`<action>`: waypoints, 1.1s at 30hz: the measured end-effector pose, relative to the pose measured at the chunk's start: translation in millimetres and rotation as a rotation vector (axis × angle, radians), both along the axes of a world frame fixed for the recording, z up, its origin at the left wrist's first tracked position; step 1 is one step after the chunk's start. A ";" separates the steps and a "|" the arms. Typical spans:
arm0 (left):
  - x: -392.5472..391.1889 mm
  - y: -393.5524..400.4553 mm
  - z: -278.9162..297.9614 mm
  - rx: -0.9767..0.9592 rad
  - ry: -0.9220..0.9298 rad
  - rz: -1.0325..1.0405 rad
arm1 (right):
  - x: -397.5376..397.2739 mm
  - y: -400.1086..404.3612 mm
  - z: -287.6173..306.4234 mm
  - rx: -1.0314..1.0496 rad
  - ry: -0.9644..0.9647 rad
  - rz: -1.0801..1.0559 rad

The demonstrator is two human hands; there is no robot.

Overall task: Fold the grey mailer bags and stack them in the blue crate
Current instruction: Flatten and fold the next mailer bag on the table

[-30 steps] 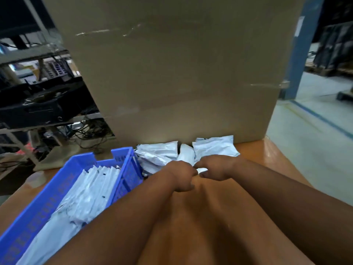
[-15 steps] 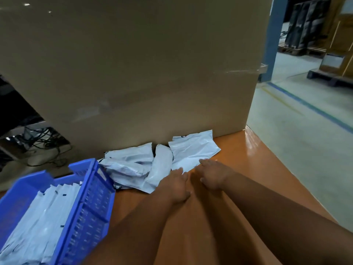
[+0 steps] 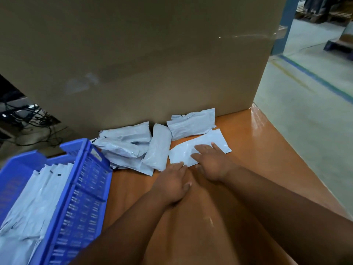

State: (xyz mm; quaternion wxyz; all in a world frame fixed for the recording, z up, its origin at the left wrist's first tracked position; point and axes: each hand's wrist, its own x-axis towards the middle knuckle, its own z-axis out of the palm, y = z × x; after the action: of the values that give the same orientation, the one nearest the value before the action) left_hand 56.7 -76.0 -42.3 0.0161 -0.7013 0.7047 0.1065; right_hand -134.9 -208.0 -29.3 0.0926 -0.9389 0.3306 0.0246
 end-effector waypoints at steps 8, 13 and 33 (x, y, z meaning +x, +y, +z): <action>-19.3 92.7 13.3 -0.064 0.006 -0.044 | -15.9 51.6 -15.6 -0.004 0.094 0.009; -35.5 182.6 18.6 -0.082 0.067 -0.093 | -52.8 143.6 -21.0 0.005 0.022 0.000; -114.1 200.3 -44.4 -0.252 0.020 -0.019 | -101.7 232.7 -45.9 -0.102 -0.026 -0.086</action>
State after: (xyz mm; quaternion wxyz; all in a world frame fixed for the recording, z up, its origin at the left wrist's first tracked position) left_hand -57.3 124.4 -86.7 -0.0783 -0.6898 0.7193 0.0238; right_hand -236.6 24.7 -75.2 0.0499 -0.9276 0.3700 -0.0086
